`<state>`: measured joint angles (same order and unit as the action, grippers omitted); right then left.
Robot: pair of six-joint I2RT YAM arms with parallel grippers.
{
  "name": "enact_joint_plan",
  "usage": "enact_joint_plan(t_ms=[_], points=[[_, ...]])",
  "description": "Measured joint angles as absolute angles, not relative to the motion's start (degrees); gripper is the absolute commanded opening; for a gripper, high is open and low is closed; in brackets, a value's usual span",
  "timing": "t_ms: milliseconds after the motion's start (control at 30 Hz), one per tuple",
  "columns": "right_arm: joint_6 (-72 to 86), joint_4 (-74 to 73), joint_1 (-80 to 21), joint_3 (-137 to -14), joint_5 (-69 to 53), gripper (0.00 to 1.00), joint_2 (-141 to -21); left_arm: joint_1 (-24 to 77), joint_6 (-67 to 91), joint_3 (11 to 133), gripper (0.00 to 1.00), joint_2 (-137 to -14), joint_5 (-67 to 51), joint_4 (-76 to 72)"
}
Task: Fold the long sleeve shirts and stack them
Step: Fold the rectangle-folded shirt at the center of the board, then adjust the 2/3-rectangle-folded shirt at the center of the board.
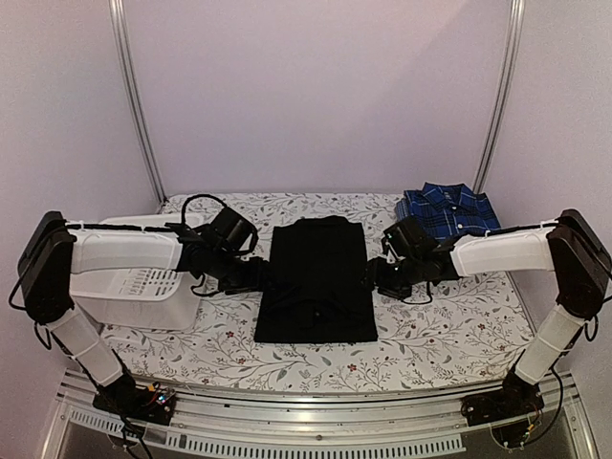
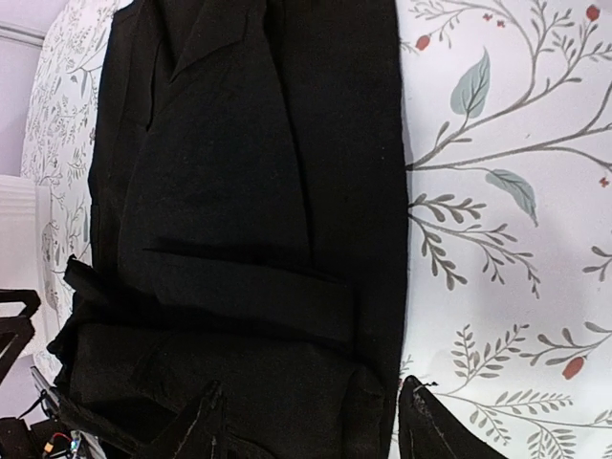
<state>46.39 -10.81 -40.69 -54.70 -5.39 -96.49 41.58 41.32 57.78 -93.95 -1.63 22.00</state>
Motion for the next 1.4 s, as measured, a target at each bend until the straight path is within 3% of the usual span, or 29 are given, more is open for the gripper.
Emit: enact_joint_plan(t_ms=[400, 933, 1233, 1400], points=[[38.63, -15.64, -51.77, -51.37, 3.79, 0.53, -89.73, 46.44, 40.05, 47.16, 0.48, -80.18, -3.44, 22.15], [36.64, -17.63, -55.27, -52.01, 8.82, 0.46, -96.38, 48.77, 40.62, 44.95, 0.42, -87.02, -4.89, 16.53], [36.29, -18.63, -55.46, -55.40, 11.20, 0.30, -98.78, 48.82, 40.91, 46.00, 0.16, -90.87, -4.95, 13.96], [35.90, -19.31, -55.46, -57.21, 11.97, 0.14, -99.70, 48.86, 41.08, 47.09, 0.01, -91.26, -4.89, 13.37]])
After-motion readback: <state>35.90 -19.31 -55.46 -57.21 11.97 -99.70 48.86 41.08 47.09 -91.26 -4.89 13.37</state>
